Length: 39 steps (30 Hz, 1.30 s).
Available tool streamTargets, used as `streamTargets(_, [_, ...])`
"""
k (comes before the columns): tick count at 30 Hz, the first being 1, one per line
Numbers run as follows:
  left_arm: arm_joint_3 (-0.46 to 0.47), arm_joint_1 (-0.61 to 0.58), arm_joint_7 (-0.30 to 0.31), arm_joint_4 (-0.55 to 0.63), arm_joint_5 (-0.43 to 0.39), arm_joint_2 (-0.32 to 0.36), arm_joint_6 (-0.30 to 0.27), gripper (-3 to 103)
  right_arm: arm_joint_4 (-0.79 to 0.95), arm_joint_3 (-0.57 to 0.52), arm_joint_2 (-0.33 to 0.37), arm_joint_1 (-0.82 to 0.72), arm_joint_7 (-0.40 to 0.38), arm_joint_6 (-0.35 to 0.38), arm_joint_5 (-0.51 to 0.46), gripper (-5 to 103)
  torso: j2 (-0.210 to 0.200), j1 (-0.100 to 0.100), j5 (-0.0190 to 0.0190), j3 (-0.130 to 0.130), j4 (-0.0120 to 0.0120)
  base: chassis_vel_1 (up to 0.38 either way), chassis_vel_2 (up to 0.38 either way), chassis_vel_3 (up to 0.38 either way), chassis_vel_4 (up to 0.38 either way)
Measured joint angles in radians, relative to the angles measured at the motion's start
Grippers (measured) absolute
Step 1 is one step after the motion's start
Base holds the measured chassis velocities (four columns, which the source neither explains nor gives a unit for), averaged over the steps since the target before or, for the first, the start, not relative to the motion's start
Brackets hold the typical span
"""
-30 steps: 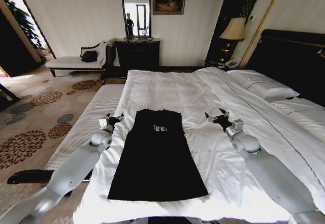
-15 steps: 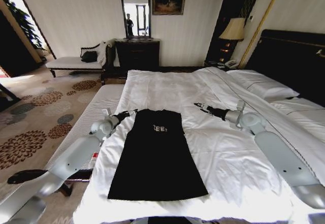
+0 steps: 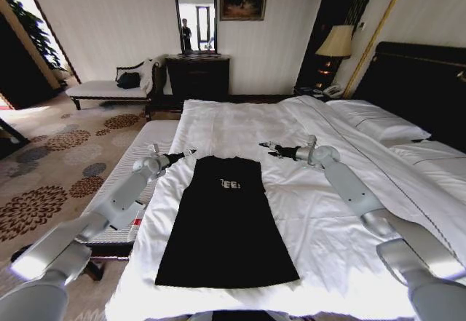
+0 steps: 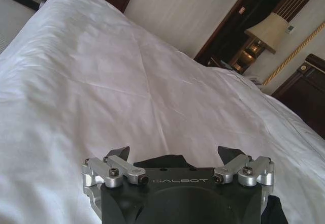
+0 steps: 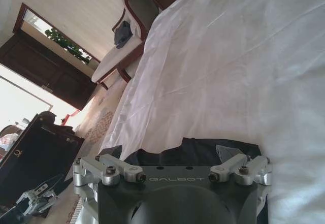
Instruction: Fold the clothes on the bed.
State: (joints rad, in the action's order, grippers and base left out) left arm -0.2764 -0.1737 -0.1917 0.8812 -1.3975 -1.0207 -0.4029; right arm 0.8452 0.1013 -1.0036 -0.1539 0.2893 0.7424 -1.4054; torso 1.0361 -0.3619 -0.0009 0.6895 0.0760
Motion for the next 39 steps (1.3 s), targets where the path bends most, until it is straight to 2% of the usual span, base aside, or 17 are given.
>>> streamTargets(1, [0.000, 0.000, 0.000, 0.000, 0.000, 0.000, 0.000, 100, 0.000, 0.000, 0.000, 0.000, 0.000, 0.000, 0.000, 100, 0.000, 0.000, 0.0000, 0.000, 0.0000, 0.000, 0.000, 0.000, 0.000])
streamTargets(2, [0.003, 0.012, -0.017, -0.064, 0.011, -0.021, -0.011, 100, -0.064, 0.000, -0.043, 0.010, 0.014, -0.006, 0.033, 100, 0.000, 0.000, 0.0002, 0.000, 0.0004, 0.000, 0.000, 0.000, 0.000])
streamTargets(5, [0.025, 0.024, -0.045, -0.150, 0.022, -0.050, -0.026, 100, -0.129, -0.020, -0.103, 0.012, 0.045, -0.028, 0.090, 100, 0.000, 0.000, 0.0002, 0.000, -0.0007, 0.000, 0.000, 0.000, 0.000])
streamTargets(9, [0.040, 0.019, -0.063, -0.173, 0.033, -0.058, -0.023, 100, -0.181, -0.081, -0.155, 0.003, 0.106, -0.061, 0.155, 100, 0.000, 0.000, 0.0003, 0.000, -0.0011, 0.000, 0.000, 0.000, 0.000])
streamTargets(12, [0.043, 0.011, -0.063, -0.167, 0.033, -0.060, -0.021, 100, -0.216, -0.122, -0.169, 0.002, 0.141, -0.086, 0.197, 100, 0.000, 0.000, 0.0002, 0.000, -0.0016, 0.000, 0.000, 0.000, 0.000])
streamTargets(15, [0.042, -0.011, -0.057, -0.122, 0.024, -0.064, -0.018, 100, -0.276, -0.159, -0.148, 0.005, 0.202, -0.120, 0.286, 100, 0.000, 0.000, 0.0004, 0.000, 0.0001, 0.000, 0.000, 0.000, 0.000])
streamTargets(23, [0.053, -0.028, -0.017, -0.068, 0.008, -0.086, -0.007, 100, -0.307, -0.167, -0.091, -0.010, 0.256, -0.162, 0.373, 100, 0.000, 0.000, 0.0005, 0.000, 0.0005, 0.000, 0.000, 0.000, 0.000])
streamTargets(25, [0.067, -0.050, 0.011, -0.008, -0.001, -0.078, -0.006, 100, -0.322, -0.169, -0.101, -0.012, 0.273, -0.180, 0.394, 100, 0.000, 0.000, 0.0003, 0.000, 0.0001, 0.000, 0.000, 0.000, 0.000])
streamTargets(28, [0.074, -0.062, 0.024, 0.021, -0.003, -0.068, -0.004, 100, -0.335, -0.170, -0.118, -0.011, 0.285, -0.194, 0.409, 100, 0.000, 0.000, 0.0005, 0.000, -0.0003, 0.000, 0.000, 0.000, 0.000])
streamTargets(30, [0.091, -0.080, 0.042, 0.058, -0.007, -0.050, 0.000, 100, -0.348, -0.174, -0.152, -0.006, 0.304, -0.209, 0.427, 100, 0.000, 0.000, 0.0002, 0.000, -0.0012, 0.000, 0.000, 0.000, 0.000])
streamTargets(34, [0.108, -0.092, 0.053, 0.081, -0.009, -0.035, 0.003, 100, -0.361, -0.178, -0.184, -0.001, 0.317, -0.216, 0.448, 100, 0.000, 0.000, 0.0002, 0.000, -0.0014, 0.000, 0.000, 0.000, 0.000])
streamTargets(39, [0.119, -0.111, 0.058, 0.113, -0.012, -0.025, 0.003, 100, -0.397, -0.190, -0.215, 0.010, 0.333, -0.238, 0.483, 100, 0.000, 0.000, 0.0001, 0.000, -0.0003, 0.000, 0.000, 0.000, 0.000])
